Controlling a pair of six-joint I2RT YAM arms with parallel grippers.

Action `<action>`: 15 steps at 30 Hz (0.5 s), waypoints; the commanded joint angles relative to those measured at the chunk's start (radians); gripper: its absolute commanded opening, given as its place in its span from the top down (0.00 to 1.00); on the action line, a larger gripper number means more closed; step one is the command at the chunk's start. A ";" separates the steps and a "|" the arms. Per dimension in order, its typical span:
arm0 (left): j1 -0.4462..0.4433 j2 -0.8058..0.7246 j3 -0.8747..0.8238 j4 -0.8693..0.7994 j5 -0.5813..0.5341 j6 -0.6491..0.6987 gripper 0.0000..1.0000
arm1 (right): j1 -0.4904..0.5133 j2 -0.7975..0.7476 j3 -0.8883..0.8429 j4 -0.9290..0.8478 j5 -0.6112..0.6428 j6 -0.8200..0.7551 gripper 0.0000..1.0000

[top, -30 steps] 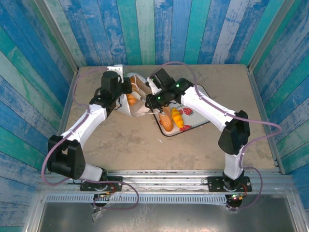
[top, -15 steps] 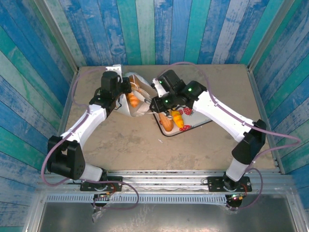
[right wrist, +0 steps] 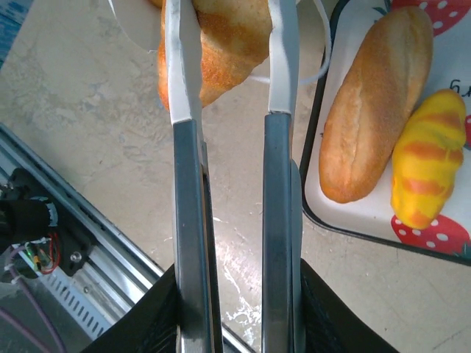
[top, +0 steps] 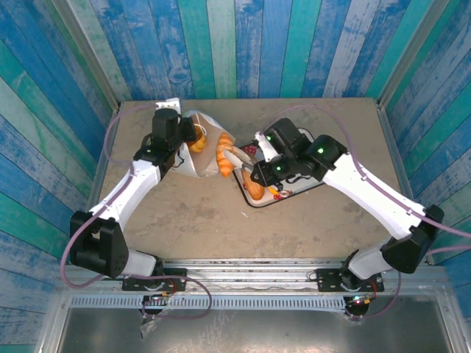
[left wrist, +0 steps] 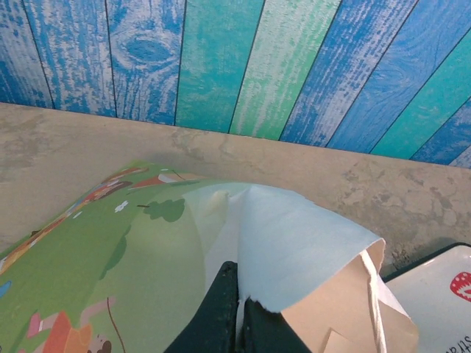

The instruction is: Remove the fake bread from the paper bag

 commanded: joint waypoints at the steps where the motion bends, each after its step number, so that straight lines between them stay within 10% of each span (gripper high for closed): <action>1: 0.002 -0.054 0.004 0.002 -0.038 -0.026 0.94 | 0.006 -0.078 -0.021 0.003 0.023 0.038 0.86; 15: 0.002 -0.064 -0.013 0.025 -0.005 -0.042 0.94 | -0.189 -0.238 -0.161 0.070 0.085 0.124 0.84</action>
